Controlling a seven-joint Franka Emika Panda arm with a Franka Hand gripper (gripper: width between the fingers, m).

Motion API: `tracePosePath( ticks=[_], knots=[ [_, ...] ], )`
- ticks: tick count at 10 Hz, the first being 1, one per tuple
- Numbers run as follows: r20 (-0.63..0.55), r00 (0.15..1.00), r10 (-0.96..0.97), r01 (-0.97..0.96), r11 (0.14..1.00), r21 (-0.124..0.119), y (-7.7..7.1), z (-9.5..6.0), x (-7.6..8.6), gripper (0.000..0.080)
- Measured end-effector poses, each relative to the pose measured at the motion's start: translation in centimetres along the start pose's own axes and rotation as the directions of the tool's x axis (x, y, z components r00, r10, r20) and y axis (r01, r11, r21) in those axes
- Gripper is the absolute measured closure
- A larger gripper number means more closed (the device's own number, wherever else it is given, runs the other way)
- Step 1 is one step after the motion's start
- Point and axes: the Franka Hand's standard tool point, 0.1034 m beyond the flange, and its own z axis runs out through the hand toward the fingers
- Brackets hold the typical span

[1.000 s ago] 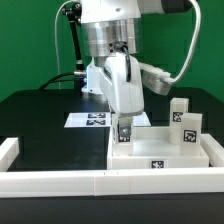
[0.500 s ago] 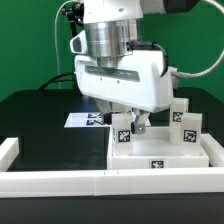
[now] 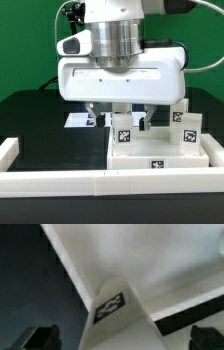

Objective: Assemble square table

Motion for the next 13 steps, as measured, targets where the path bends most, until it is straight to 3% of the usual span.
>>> tracePosePath(
  ticks=[5,7,8,9,13],
  knots=[
    [0.0,0.963,-0.269,0.269,0.963,-0.012,0.27,0.0,0.08,0.0151],
    [0.001,0.957,-0.289,0.289,0.957,-0.012,0.34,0.04,0.09,0.0424],
    [0.001,0.957,-0.289,0.289,0.957,-0.012,0.34,0.05,0.08,0.0424],
    [0.001,0.959,-0.282,0.282,0.959,-0.012,0.34,0.05,0.08,0.051],
    [0.0,0.988,-0.152,0.152,0.988,-0.011,0.33,0.06,0.08,0.0509]
  ],
)
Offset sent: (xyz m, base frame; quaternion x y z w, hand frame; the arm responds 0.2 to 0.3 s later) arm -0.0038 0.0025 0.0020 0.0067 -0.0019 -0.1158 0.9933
